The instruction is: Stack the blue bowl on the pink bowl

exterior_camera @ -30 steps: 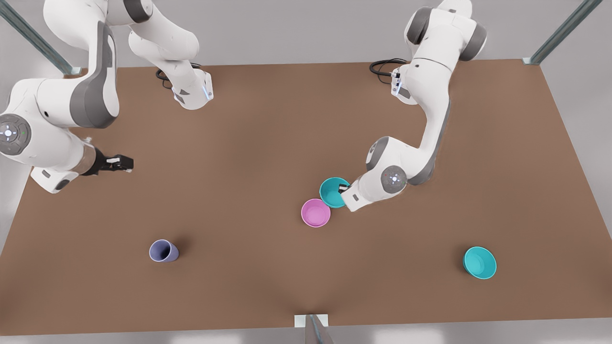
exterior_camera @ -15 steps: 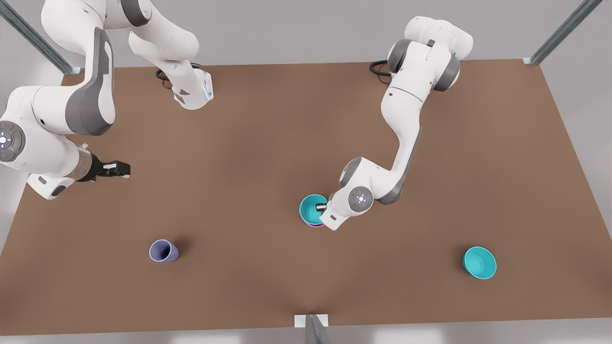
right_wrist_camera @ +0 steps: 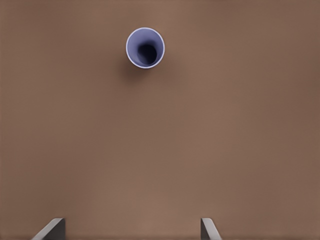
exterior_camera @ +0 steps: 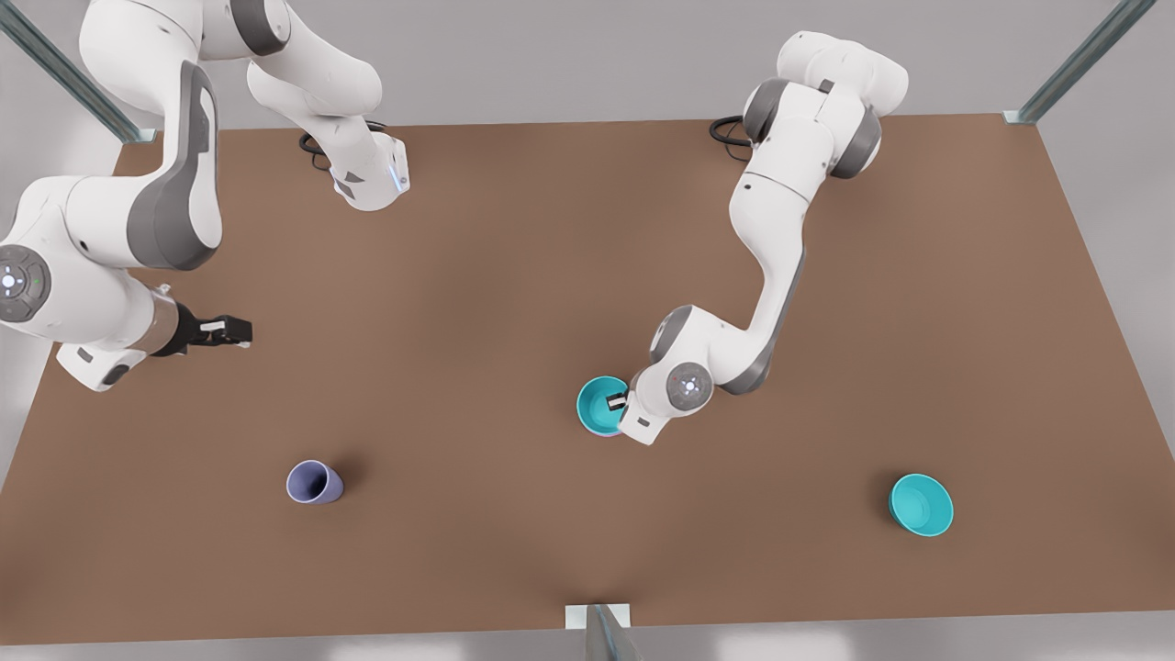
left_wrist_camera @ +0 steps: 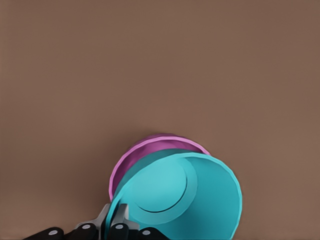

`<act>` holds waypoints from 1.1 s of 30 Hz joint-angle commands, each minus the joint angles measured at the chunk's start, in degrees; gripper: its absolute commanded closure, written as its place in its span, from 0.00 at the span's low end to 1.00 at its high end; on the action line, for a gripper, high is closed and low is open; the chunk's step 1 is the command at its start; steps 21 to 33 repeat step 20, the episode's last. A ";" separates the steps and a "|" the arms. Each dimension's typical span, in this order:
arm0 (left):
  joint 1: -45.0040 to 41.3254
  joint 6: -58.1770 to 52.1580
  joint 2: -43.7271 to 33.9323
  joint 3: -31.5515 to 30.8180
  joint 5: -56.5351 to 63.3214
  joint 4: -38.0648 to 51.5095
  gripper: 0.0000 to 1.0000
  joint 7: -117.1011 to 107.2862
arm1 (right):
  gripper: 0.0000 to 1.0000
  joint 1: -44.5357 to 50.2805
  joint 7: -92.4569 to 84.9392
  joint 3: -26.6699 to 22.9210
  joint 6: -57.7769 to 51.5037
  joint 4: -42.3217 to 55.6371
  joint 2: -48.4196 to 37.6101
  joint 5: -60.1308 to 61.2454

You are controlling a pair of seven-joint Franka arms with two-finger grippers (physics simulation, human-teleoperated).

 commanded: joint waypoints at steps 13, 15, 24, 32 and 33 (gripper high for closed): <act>17.12 -46.39 -28.80 1.65 17.77 6.00 0.00 42.38 | 0.00 -0.26 -0.90 0.00 0.17 0.82 0.21 0.50; 18.52 -43.95 -33.19 1.92 18.04 6.72 0.00 41.16 | 0.00 -0.26 -1.07 0.09 0.17 0.90 0.13 0.50; 19.93 -39.01 -37.59 1.92 16.20 -1.38 0.00 41.25 | 0.00 -0.26 -1.07 0.09 0.17 0.90 0.13 0.50; 19.93 -39.01 -37.59 1.92 16.20 -1.38 0.00 41.25 | 0.00 -0.26 -1.07 0.09 0.17 0.90 0.13 0.50; 19.93 -39.01 -37.59 1.92 16.20 -1.38 0.00 41.25 | 0.00 -0.26 -1.07 0.09 0.17 0.90 0.13 0.50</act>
